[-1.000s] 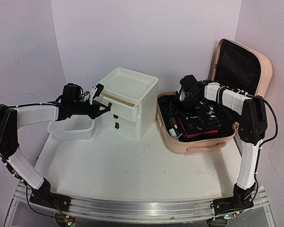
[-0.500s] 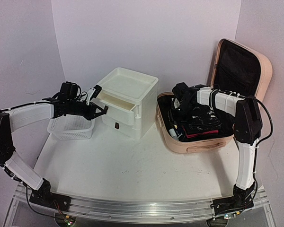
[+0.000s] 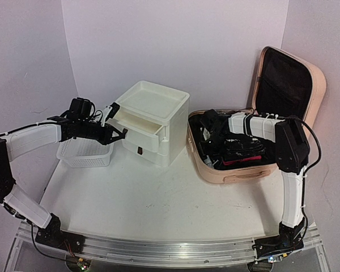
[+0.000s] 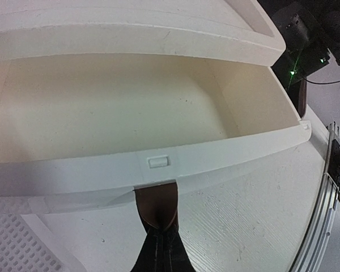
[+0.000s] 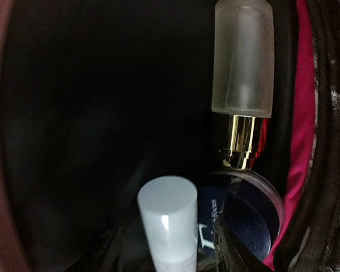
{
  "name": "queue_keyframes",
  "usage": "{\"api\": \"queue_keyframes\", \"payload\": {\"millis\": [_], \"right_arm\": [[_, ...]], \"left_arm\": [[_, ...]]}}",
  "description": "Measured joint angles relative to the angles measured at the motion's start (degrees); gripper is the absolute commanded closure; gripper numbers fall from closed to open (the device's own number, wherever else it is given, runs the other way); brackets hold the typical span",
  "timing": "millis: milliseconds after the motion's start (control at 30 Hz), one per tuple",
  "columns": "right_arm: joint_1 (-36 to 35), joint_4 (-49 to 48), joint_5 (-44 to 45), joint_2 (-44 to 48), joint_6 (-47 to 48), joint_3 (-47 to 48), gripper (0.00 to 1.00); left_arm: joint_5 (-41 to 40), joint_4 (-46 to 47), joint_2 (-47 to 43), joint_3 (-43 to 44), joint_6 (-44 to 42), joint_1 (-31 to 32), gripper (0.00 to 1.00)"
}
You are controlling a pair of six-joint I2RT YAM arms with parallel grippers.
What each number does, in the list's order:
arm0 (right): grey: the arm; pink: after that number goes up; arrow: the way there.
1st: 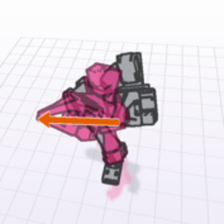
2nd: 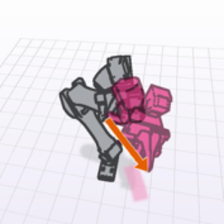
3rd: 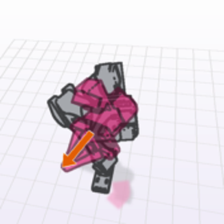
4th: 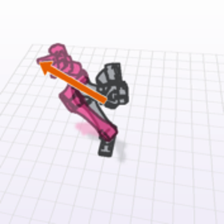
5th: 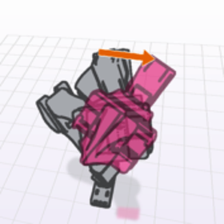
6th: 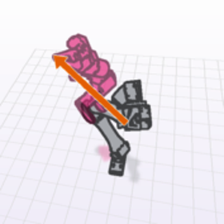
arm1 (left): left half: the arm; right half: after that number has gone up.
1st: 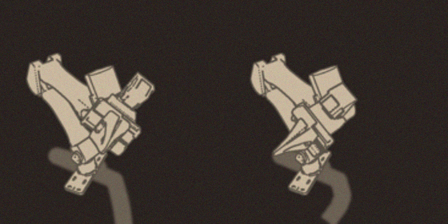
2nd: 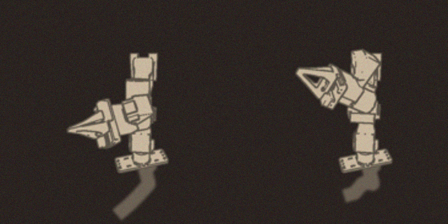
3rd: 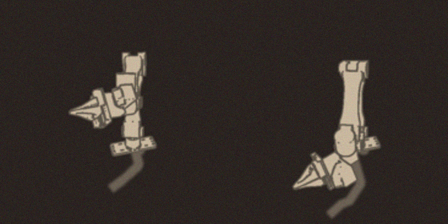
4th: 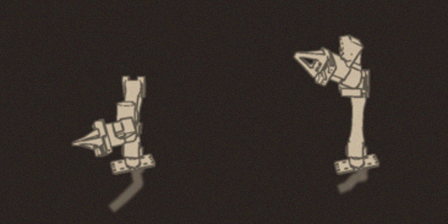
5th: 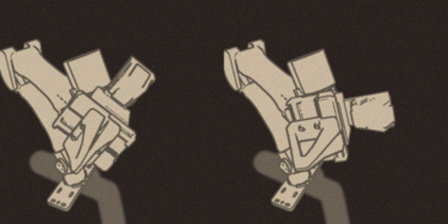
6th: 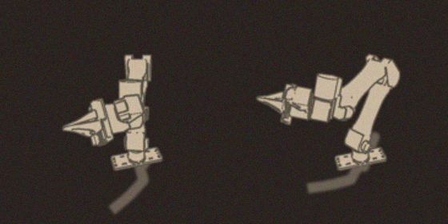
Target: Open, take out, and arrange the luggage
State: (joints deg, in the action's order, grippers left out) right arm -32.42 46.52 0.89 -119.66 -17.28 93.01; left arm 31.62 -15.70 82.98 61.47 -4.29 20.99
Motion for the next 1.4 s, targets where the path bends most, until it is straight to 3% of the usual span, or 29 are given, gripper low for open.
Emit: {"api": "queue_keyframes", "payload": {"millis": [233, 300, 467, 667, 1000, 1267, 1400], "right_arm": [[-2.4, -2.3, 6.4, -0.5, 0.8, -2.8, 0.67], [-2.4, -2.7, 7.3, -0.6, 0.7, -3.0, 0.80], [-2.5, -3.9, 8.6, -0.7, -1.0, -3.5, 0.91], [-2.7, -4.6, 10.2, 3.1, -2.3, -6.2, 0.93], [-2.6, -4.7, 7.6, 20.0, -1.3, -5.9, 0.94], [-3.4, -5.5, -6.2, 22.5, 2.5, 3.8, 0.94], [-7.9, -6.5, -11.8, 20.5, 6.2, 14.1, 0.92]], "left_arm": [[-0.7, -0.8, -1.1, -0.3, 0.3, 0.1, 1.00], [-0.8, -1.0, -1.7, -0.7, 0.3, 0.1, 1.00], [-0.8, -1.4, -2.4, -1.3, 0.3, 0.1, 1.00], [-0.8, -1.4, -2.4, -1.3, 0.3, 0.1, 1.00], [-2.3, -2.6, -2.4, -1.1, 2.0, 0.4, 1.00], [-4.4, -3.6, -2.6, -0.7, 5.4, 1.0, 1.00], [-5.9, -4.8, -3.1, -0.2, 5.9, 1.2, 1.00]]}}
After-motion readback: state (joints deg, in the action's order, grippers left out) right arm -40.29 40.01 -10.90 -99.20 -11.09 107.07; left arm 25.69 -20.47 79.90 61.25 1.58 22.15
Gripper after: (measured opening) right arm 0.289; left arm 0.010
